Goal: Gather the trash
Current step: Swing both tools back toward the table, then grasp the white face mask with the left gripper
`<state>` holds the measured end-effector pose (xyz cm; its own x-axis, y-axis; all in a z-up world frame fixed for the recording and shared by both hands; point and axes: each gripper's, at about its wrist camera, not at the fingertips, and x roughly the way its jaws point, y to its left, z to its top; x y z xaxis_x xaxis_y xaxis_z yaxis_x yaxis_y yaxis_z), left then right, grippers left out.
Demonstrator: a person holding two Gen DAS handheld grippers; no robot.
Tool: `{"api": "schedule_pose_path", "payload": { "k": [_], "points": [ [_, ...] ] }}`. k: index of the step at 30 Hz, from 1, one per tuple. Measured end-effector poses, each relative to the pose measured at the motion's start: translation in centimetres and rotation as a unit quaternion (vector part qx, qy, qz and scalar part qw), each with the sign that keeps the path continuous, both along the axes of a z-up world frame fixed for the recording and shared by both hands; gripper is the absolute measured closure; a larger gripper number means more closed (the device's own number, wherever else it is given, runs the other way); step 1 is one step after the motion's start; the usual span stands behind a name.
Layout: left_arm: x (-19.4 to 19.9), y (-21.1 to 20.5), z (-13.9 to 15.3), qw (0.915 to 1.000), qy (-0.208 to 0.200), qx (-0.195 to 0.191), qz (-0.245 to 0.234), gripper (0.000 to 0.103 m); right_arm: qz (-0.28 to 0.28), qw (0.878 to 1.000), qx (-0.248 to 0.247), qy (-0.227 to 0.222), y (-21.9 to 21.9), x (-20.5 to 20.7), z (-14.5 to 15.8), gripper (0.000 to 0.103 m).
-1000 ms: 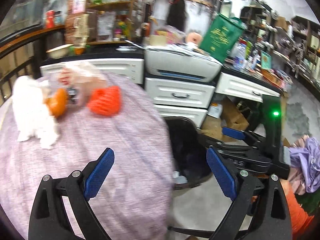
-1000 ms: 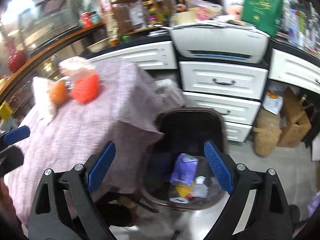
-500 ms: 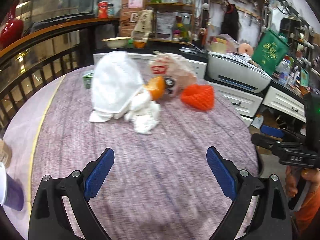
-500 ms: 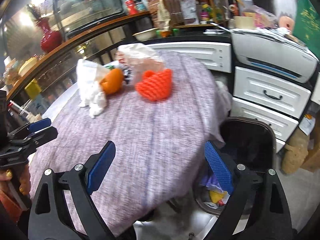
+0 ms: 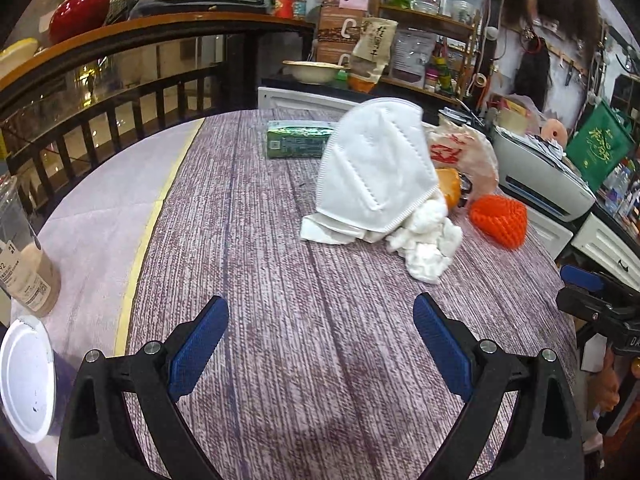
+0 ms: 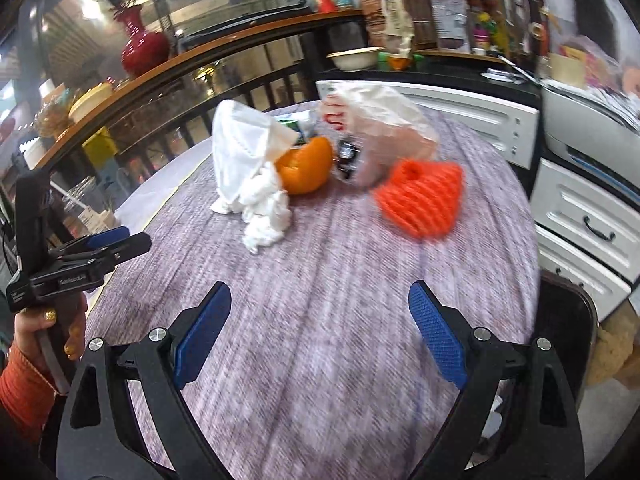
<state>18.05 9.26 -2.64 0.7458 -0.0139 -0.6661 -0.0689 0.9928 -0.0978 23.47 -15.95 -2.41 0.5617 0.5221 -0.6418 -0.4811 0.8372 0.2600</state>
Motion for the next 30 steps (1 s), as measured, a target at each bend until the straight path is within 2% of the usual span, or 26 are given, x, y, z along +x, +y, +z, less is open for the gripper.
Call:
{"api": "schedule_pose_path", "payload": {
  "k": [6,12,14,18,21,26,28,30],
  "points": [
    [2.1,1.2,0.7,0.9993,-0.005,-0.036,-0.006,0.011,0.016,1.0,0.001,0.008,2.8,2.3,0.2,0.014],
    [6.3,1.3,2.8,0.9975,-0.038,-0.046,-0.037,0.011,0.005,1.0,-0.001,0.021,3.1,3.7,-0.1,0.014],
    [7.7,1.1,3.5,0.9951,-0.055,-0.052,-0.064,0.011,0.004,1.0,-0.005,0.024,2.9,3.9,-0.3,0.014],
    [10.1,0.2,4.3,0.9919,-0.073,-0.019,-0.102,0.011,-0.003,0.999,-0.016,0.03,2.2,4.4,-0.7,0.014],
    [11.8,-0.7,5.0,0.9826,-0.082,-0.007,-0.167,0.011,-0.008,0.999,-0.017,0.037,1.9,4.7,-1.0,0.014],
    [13.9,-2.1,4.3,0.968,-0.047,0.024,-0.245,0.011,-0.017,0.999,-0.015,0.045,1.3,5.3,-1.2,0.014],
    [14.1,-2.7,3.5,0.9636,-0.032,0.043,-0.262,0.011,-0.02,0.999,-0.016,0.045,1.1,5.6,-1.2,0.014],
    [13.7,-2.9,3.1,0.9595,-0.025,0.044,-0.277,0.023,-0.027,0.998,-0.02,0.046,0.9,5.8,-1.3,0.014]
  ]
}}
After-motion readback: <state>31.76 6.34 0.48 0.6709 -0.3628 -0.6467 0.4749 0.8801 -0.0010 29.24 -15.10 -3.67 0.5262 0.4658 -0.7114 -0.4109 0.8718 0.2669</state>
